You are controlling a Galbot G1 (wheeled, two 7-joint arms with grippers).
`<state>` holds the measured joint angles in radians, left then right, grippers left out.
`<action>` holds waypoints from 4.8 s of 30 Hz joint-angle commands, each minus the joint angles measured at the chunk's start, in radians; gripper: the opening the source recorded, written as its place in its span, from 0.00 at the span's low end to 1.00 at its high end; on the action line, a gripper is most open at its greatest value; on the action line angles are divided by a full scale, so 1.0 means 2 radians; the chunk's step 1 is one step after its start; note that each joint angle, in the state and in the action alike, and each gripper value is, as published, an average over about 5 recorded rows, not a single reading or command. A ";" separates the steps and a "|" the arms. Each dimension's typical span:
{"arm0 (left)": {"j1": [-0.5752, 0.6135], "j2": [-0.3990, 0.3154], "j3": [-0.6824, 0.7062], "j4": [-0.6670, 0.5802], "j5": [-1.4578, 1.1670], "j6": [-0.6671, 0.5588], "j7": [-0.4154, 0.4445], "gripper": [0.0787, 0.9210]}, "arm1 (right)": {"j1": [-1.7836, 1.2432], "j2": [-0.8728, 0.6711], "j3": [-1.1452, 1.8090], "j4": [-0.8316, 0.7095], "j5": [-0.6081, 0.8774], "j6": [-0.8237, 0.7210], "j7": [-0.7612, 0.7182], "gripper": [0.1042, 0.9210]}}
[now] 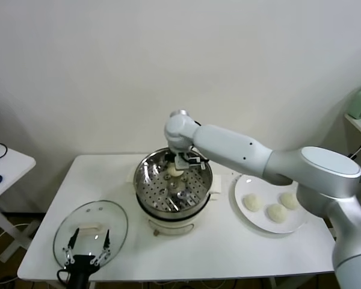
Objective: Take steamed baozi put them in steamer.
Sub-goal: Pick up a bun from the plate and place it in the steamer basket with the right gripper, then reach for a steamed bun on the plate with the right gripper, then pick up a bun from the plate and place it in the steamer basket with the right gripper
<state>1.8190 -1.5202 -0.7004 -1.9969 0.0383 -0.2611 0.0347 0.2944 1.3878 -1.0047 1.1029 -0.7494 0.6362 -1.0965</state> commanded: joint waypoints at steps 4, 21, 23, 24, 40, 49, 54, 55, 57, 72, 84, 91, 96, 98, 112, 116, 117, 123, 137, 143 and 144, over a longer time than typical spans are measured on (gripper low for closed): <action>0.000 0.000 0.000 0.001 0.000 0.001 0.000 0.88 | -0.016 0.006 0.007 -0.010 -0.028 0.007 0.002 0.73; -0.001 0.000 0.000 0.002 0.000 -0.001 0.000 0.88 | 0.028 -0.020 0.010 0.028 0.045 0.014 -0.027 0.88; -0.001 0.000 -0.001 0.002 0.000 0.000 0.000 0.88 | 0.051 -0.032 0.007 0.037 0.087 0.012 -0.037 0.88; 0.000 0.001 -0.001 0.002 0.000 0.000 0.000 0.88 | 0.065 -0.040 0.004 0.041 0.115 0.008 -0.042 0.88; -0.011 0.009 0.000 -0.002 -0.015 -0.004 0.002 0.88 | 0.231 -0.274 -0.177 0.022 0.603 -0.308 -0.096 0.88; -0.011 0.013 0.004 -0.002 -0.011 -0.002 0.001 0.88 | 0.075 -0.377 -0.095 0.032 0.558 -0.364 -0.066 0.88; -0.010 0.012 0.004 -0.003 -0.011 -0.003 0.001 0.88 | 0.009 -0.378 -0.054 0.017 0.517 -0.367 -0.053 0.88; -0.009 0.011 0.004 -0.003 -0.011 -0.003 0.001 0.88 | -0.003 -0.375 -0.050 0.013 0.510 -0.368 -0.051 0.88; -0.008 0.011 0.003 -0.003 -0.011 -0.004 0.001 0.88 | -0.024 -0.370 -0.039 0.006 0.496 -0.368 -0.048 0.88; -0.001 0.010 0.000 -0.001 -0.012 -0.006 -0.001 0.88 | -0.100 -0.294 0.002 -0.060 0.440 -0.363 -0.028 0.88; 0.000 0.006 0.002 0.001 -0.012 -0.005 -0.003 0.88 | -0.107 -0.256 0.007 -0.102 0.419 -0.351 -0.023 0.88; -0.001 0.005 0.003 0.003 -0.012 -0.003 -0.003 0.88 | -0.114 -0.246 0.018 -0.118 0.406 -0.346 -0.022 0.88; -0.001 0.004 0.003 0.003 -0.012 -0.004 -0.003 0.88 | -0.115 -0.241 0.022 -0.124 0.402 -0.345 -0.023 0.87; 0.000 0.004 0.003 0.003 -0.011 -0.004 -0.003 0.88 | -0.116 -0.241 0.023 -0.125 0.402 -0.345 -0.023 0.84; 0.004 0.004 0.002 0.001 -0.011 -0.005 -0.006 0.88 | -0.111 -0.247 0.028 -0.120 0.415 -0.346 -0.021 0.73; 0.005 0.004 0.001 0.000 -0.011 -0.005 -0.006 0.88 | -0.089 -0.258 0.015 -0.104 0.443 -0.351 -0.019 0.73; 0.005 0.004 0.001 -0.001 -0.011 -0.005 -0.006 0.88 | -0.079 -0.261 0.008 -0.098 0.453 -0.354 -0.018 0.73; 0.007 0.004 0.004 -0.002 -0.010 -0.008 -0.007 0.88 | 0.034 -0.270 -0.070 -0.066 0.565 -0.375 -0.015 0.73; 0.013 0.008 0.010 -0.013 0.000 -0.006 -0.008 0.88 | 0.257 -0.174 -0.228 -0.059 0.853 -0.424 -0.005 0.74; 0.012 0.022 0.019 -0.017 0.009 -0.002 -0.010 0.88 | 0.262 -0.098 -0.242 -0.051 0.882 -0.434 -0.005 0.74; 0.012 0.025 0.021 -0.018 0.012 -0.003 -0.010 0.88 | 0.258 -0.084 -0.242 -0.051 0.883 -0.435 -0.004 0.74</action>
<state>1.8438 -1.4907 -0.6673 -2.0286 0.0460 -0.2705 0.0147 0.6881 1.0682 -1.3958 0.9829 0.8306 -0.2061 -1.1096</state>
